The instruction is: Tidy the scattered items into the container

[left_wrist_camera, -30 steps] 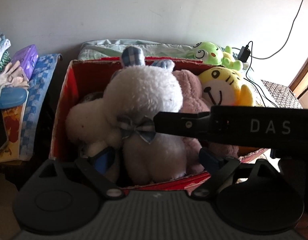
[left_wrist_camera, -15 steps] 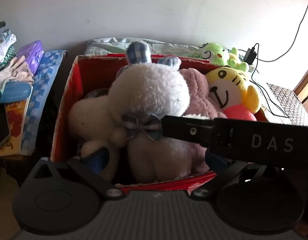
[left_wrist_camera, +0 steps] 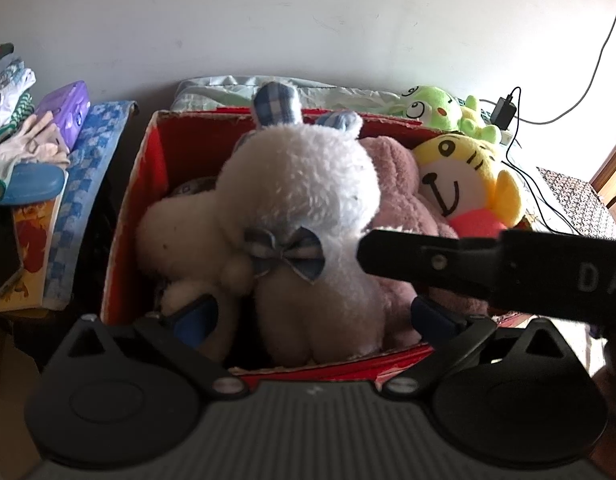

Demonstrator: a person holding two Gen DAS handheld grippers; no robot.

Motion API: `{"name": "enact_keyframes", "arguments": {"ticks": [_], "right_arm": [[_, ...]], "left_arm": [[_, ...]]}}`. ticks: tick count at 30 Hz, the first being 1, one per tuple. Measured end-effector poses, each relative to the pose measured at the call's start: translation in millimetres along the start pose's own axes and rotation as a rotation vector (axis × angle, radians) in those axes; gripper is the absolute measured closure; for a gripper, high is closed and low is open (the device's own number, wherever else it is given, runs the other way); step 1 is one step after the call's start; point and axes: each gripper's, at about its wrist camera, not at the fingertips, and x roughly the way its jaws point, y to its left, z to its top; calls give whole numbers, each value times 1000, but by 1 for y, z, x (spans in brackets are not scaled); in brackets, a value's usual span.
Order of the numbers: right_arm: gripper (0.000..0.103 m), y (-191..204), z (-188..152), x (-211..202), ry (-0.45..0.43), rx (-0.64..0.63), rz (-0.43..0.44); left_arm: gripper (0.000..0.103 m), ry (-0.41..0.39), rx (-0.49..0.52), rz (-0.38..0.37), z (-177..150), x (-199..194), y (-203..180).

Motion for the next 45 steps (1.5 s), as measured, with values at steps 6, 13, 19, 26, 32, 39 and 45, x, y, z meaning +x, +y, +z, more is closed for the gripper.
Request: {"name": "enact_keyframes", "arguments": {"ticks": [6, 13, 19, 26, 32, 39, 45], "right_arm": [[62, -2, -3, -11, -29, 18, -41], [61, 0, -8, -22, -62, -15, -164], [61, -7, -12, -29, -78, -1, -213], [56, -12, -18, -37, -100, 20, -264], [54, -4, -23, -47, -123, -1, -295], [51, 6, -30, -56, -124, -39, -338], [46, 12, -35, -59, -117, -101, -394]], "left_arm": [[0, -3, 0, 6, -1, 1, -1], [1, -4, -12, 14, -2, 0, -2], [1, -11, -23, 46, -2, -5, -5], [1, -41, 14, 124, -5, -20, -17], [1, -49, 20, 170, -8, -36, -21], [1, -51, 18, 223, -18, -51, -30], [1, -25, -8, 261, -27, -53, -35]]}}
